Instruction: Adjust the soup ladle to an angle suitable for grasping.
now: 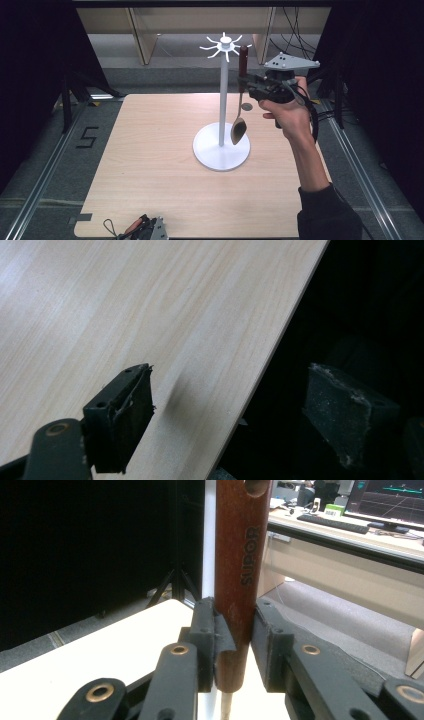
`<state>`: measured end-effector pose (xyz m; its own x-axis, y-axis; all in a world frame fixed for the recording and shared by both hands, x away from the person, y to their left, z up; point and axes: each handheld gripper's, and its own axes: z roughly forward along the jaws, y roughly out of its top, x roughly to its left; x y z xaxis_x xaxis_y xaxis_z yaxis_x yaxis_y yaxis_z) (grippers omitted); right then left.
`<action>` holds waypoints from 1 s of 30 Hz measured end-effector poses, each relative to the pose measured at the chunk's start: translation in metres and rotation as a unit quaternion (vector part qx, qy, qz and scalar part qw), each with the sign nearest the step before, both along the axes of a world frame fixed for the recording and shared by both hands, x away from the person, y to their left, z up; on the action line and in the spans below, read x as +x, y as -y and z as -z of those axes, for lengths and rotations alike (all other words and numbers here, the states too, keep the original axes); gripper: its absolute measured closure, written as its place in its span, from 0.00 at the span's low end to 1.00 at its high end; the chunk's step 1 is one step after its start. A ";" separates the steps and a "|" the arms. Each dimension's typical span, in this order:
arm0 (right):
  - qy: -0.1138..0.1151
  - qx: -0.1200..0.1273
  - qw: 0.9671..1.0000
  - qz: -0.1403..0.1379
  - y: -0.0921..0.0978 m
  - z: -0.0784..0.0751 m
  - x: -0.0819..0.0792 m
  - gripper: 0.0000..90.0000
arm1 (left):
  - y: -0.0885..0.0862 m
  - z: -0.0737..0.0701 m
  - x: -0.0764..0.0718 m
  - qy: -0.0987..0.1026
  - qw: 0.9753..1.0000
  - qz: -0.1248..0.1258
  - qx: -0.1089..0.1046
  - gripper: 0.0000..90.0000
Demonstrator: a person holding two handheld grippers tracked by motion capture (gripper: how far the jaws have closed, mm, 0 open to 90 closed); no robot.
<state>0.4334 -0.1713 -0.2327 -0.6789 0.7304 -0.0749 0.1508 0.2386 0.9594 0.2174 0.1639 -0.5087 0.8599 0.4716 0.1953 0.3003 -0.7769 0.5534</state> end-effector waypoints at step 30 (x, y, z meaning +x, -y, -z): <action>-0.017 0.029 0.999 -0.016 0.019 0.035 -0.032 0.51 | 0.000 0.000 -0.001 0.004 1.000 -0.008 0.003 0.21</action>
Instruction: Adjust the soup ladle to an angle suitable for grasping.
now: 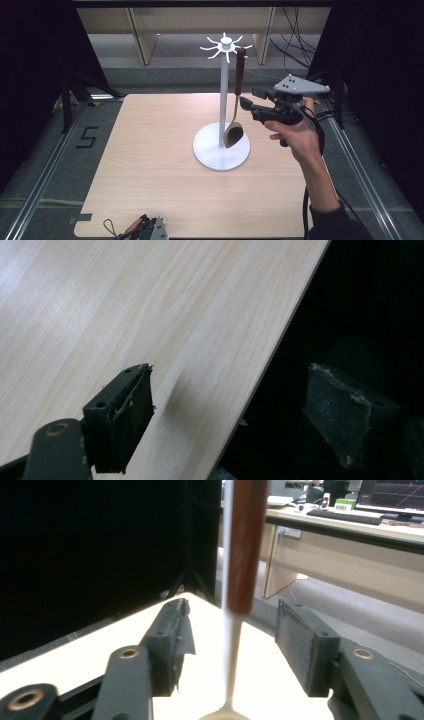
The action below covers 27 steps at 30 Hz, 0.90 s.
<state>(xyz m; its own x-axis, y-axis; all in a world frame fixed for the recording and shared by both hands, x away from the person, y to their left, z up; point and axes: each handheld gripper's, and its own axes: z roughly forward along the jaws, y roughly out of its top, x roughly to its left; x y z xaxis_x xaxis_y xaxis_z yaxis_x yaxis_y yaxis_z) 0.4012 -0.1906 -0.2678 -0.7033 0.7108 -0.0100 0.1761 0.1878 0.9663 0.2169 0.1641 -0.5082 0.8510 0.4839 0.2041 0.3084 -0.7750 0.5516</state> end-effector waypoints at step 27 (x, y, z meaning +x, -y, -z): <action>-0.036 0.001 0.999 -0.002 0.024 0.061 -0.025 0.43 | -0.001 -0.003 0.003 -0.026 0.999 0.019 0.010 0.21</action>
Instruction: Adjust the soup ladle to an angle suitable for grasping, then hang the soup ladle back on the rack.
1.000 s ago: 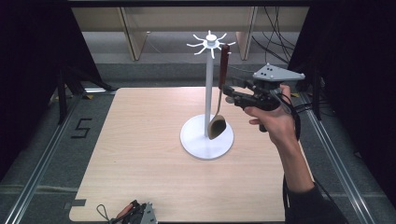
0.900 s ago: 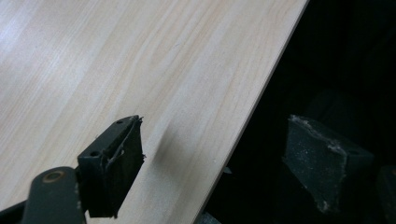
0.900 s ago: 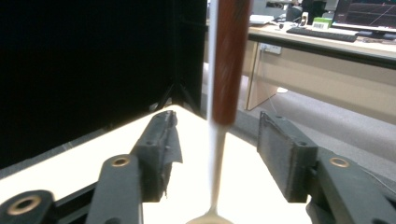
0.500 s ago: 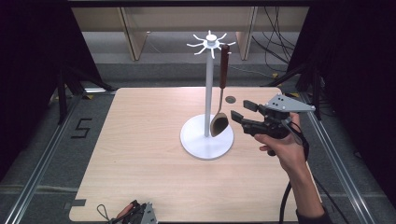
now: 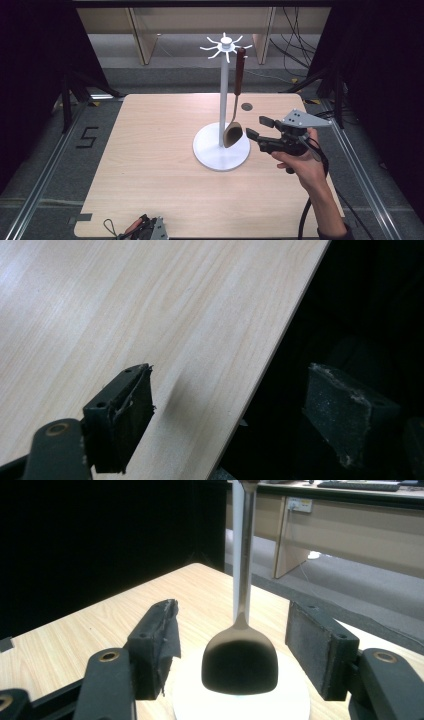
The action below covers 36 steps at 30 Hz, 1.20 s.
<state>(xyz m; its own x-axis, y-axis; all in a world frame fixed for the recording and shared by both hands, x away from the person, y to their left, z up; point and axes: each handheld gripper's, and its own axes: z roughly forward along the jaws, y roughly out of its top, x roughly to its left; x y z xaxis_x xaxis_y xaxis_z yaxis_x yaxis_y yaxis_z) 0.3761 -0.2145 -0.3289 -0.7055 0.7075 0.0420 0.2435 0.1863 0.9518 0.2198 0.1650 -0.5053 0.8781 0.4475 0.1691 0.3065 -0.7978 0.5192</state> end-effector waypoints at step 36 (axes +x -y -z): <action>-0.043 -0.066 0.996 -0.034 -0.004 0.045 -0.005 0.37 | 0.003 0.002 -0.004 0.029 0.999 -0.016 -0.014 0.21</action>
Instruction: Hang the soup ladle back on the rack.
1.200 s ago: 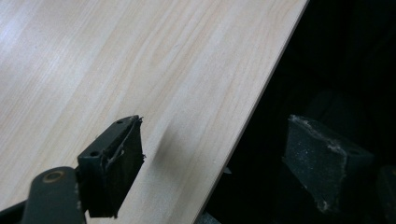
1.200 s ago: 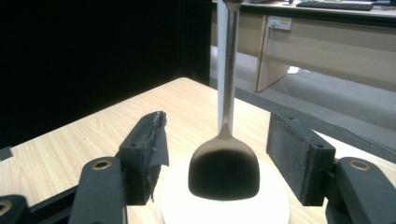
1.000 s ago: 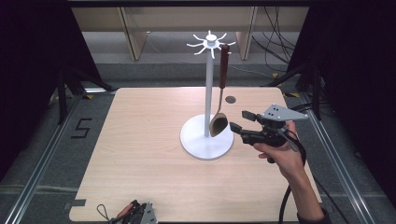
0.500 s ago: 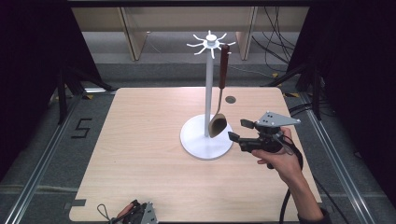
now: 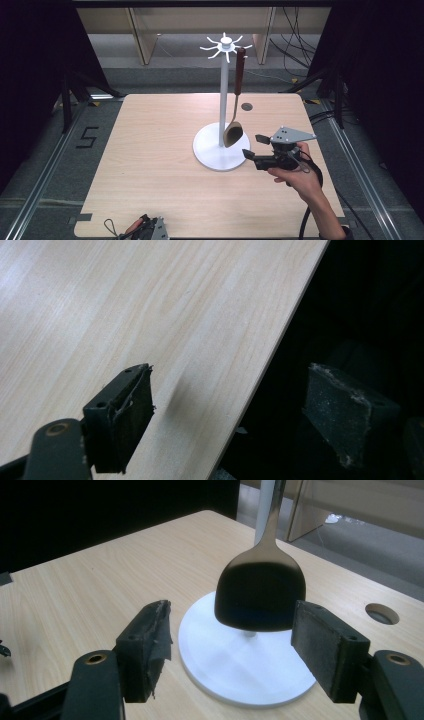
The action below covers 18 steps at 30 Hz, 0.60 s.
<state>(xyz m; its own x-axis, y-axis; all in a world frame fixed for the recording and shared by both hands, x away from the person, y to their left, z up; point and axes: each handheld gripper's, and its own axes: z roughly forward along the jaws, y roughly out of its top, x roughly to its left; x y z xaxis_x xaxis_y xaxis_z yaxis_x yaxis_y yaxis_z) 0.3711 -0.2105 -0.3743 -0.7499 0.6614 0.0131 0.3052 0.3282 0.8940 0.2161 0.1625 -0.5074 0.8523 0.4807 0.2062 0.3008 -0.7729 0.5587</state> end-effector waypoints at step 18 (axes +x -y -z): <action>-0.028 -0.025 0.999 -0.005 0.005 0.022 -0.002 0.35 | -0.002 0.000 -0.002 0.002 1.000 -0.004 0.004 0.21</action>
<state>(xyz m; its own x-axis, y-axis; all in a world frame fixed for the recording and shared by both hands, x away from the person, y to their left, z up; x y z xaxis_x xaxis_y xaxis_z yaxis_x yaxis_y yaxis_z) 0.3694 -0.2159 -0.3965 -0.7561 0.6542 0.0214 0.3497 0.3762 0.8580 0.2139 0.1642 -0.5073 0.8477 0.4859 0.2127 0.3050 -0.7746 0.5540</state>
